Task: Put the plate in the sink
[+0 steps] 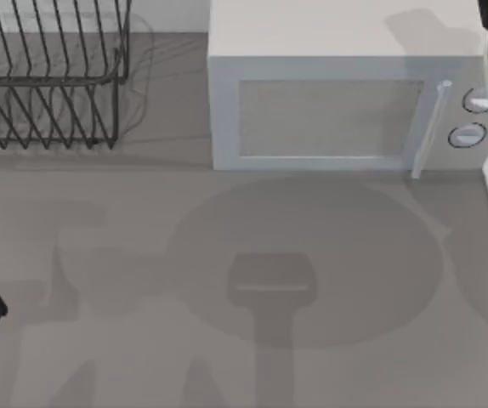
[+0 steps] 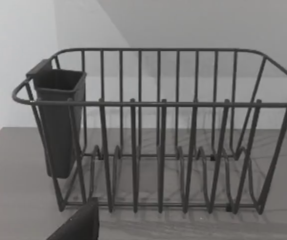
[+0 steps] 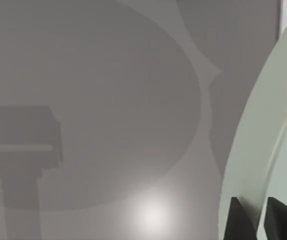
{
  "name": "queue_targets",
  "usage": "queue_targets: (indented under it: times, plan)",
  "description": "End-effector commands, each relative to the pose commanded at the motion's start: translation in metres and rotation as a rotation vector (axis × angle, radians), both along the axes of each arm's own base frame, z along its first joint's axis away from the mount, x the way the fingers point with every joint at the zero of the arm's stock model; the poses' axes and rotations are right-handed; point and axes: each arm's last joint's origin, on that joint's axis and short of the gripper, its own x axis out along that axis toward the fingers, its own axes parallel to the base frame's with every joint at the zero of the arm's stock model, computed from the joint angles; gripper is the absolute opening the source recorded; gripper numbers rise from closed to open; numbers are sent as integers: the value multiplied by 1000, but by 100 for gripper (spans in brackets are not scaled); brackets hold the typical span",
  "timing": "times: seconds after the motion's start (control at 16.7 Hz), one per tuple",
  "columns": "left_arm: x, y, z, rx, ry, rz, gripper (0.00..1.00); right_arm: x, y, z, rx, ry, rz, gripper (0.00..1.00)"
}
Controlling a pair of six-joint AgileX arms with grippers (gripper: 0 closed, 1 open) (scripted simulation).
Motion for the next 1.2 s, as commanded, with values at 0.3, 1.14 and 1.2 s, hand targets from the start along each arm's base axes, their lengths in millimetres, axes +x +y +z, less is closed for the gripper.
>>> queue_targets:
  times: [0.3,1.14,1.2]
  plan:
    - [0,0,0,0,0,0,100,95,-83,-47,-57,1,-72,0]
    - [0,0,0,0,0,0,100,158,-154,-170,-14,195,25,15]
    - [0,0,0,0,0,0,100,158,-154,-170,-14,195,25,23]
